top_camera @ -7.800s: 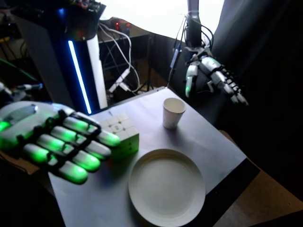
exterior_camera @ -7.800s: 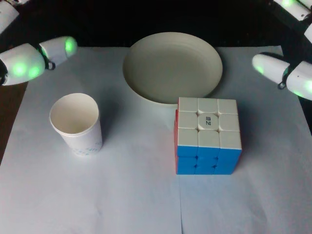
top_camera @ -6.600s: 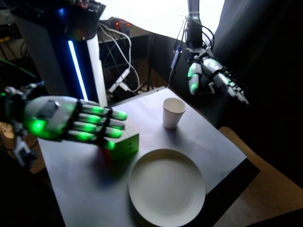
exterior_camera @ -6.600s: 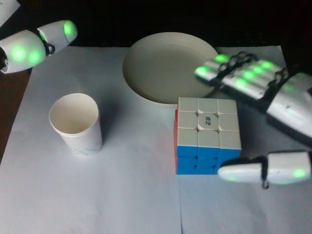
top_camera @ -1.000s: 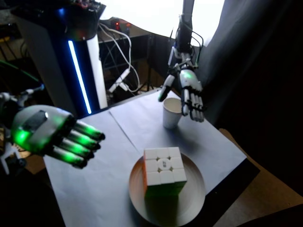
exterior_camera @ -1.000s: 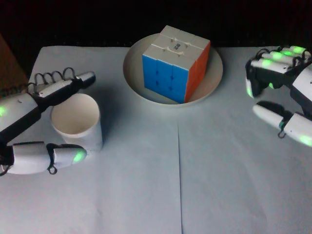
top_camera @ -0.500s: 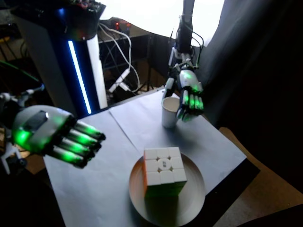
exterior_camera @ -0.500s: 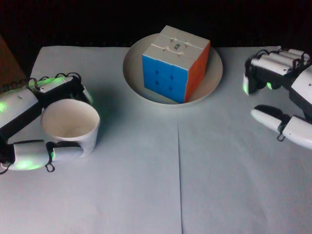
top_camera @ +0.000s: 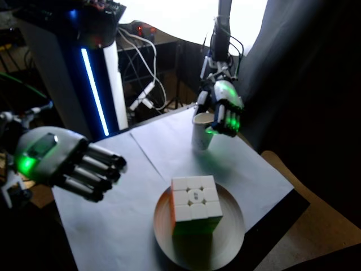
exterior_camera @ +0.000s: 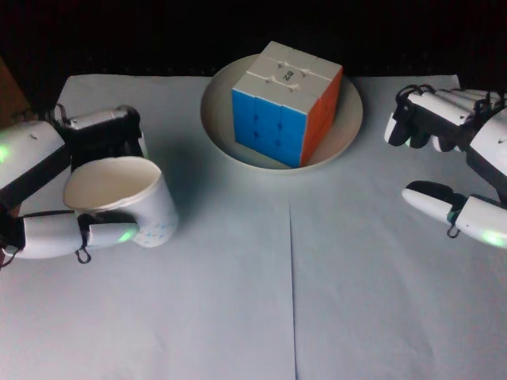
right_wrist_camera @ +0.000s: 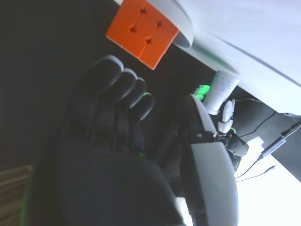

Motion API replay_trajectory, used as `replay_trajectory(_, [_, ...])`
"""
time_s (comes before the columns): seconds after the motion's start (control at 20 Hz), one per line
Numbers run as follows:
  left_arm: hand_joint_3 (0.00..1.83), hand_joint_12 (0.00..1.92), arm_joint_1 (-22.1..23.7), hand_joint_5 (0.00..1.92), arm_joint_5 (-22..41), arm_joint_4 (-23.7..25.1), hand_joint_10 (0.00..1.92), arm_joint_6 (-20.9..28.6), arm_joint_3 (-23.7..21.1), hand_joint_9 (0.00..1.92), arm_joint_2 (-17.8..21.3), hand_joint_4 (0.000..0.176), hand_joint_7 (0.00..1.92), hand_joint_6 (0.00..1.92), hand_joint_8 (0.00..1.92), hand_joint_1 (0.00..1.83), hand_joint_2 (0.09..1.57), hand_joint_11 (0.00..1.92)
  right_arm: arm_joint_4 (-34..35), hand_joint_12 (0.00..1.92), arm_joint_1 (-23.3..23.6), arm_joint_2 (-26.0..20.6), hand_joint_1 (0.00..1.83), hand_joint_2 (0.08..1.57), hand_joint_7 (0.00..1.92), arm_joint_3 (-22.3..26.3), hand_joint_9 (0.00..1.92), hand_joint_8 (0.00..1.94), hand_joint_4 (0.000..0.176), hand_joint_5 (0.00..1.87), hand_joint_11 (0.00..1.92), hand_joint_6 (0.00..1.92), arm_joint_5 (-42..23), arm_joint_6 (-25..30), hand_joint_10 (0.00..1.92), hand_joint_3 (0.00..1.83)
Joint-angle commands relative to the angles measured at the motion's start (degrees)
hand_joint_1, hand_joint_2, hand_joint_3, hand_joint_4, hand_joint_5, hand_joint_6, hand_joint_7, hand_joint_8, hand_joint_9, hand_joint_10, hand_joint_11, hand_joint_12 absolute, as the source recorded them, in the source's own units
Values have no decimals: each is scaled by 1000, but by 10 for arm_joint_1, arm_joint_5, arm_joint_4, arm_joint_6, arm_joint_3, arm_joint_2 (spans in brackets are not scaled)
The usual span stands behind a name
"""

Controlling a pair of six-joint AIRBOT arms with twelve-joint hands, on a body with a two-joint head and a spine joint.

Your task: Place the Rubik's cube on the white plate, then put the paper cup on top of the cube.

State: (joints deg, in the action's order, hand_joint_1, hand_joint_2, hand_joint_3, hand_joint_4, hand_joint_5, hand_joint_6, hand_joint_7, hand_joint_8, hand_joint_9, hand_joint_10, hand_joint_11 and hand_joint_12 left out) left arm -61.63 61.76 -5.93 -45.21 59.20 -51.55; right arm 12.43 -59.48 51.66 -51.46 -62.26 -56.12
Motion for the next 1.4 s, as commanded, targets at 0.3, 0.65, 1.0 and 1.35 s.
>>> replay_trajectory(0.3, [0, 1921, 31, 100, 65, 14, 1921, 2, -6, 137, 16, 117, 74, 1710, 1787, 1042, 1155, 235, -1, 1921, 5, -1, 983, 1418, 550, -2, 355, 1680, 0, 362, 97, 1764, -72, 2, 1624, 4])
replay_trajectory(0.65, [0, 1921, 53, 134, 59, 28, 1921, 4, -5, 196, 25, 147, 113, 1833, 1917, 1087, 1148, 249, -1, 1921, 5, -1, 814, 1425, 288, -2, 307, 1514, 0, 447, 223, 1771, -72, 2, 1758, 2])
replay_trajectory(1.0, [2, 1921, 253, 136, -78, 133, 1921, 43, 64, 212, -4, 134, 137, 1838, 1896, 1117, 1159, 271, 2, 1920, 2, 4, 807, 1291, 295, -5, 261, 1458, 0, 130, 8, 1342, -72, 2, 1633, 0])
replay_trajectory(1.35, [0, 1921, 327, 161, -124, 167, 1921, 71, 109, 263, -51, 105, 180, 1797, 1903, 1137, 1140, 362, 2, 1921, -1, 6, 852, 1284, 299, -5, 262, 1519, 0, 126, 1, 1385, -72, 2, 1693, 0])
